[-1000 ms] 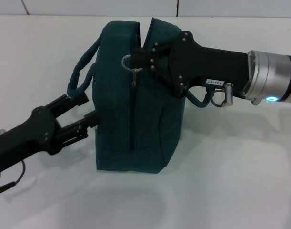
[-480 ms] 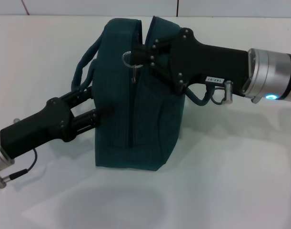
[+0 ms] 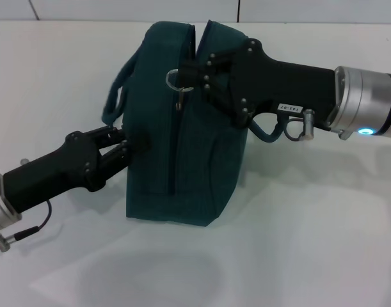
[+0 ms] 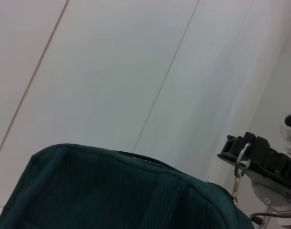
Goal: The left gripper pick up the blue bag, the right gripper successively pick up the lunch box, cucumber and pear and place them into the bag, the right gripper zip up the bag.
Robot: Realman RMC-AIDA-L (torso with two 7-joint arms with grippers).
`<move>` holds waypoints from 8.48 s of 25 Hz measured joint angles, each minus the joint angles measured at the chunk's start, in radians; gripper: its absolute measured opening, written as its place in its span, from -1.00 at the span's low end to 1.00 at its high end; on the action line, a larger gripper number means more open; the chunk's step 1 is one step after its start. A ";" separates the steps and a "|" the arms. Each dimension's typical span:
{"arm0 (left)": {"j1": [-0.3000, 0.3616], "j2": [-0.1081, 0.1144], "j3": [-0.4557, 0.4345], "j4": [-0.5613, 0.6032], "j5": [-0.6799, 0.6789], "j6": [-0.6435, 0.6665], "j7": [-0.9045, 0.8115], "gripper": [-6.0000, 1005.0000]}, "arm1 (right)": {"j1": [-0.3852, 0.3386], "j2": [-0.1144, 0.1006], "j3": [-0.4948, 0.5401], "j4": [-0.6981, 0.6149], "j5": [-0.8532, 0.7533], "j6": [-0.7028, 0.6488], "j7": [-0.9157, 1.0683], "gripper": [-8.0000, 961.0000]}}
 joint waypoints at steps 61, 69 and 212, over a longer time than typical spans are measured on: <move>0.026 0.032 -0.080 0.011 0.083 0.118 -0.007 -0.68 | -0.035 0.000 0.024 0.005 0.191 0.272 0.071 -0.96; 0.010 0.019 -0.191 0.022 0.068 0.102 -0.044 -0.56 | -0.031 0.000 0.021 0.007 0.219 0.261 0.077 -0.96; -0.039 -0.003 0.549 0.947 -0.036 -0.496 -0.712 -0.13 | -0.302 -0.103 0.093 0.027 0.387 0.165 0.013 0.60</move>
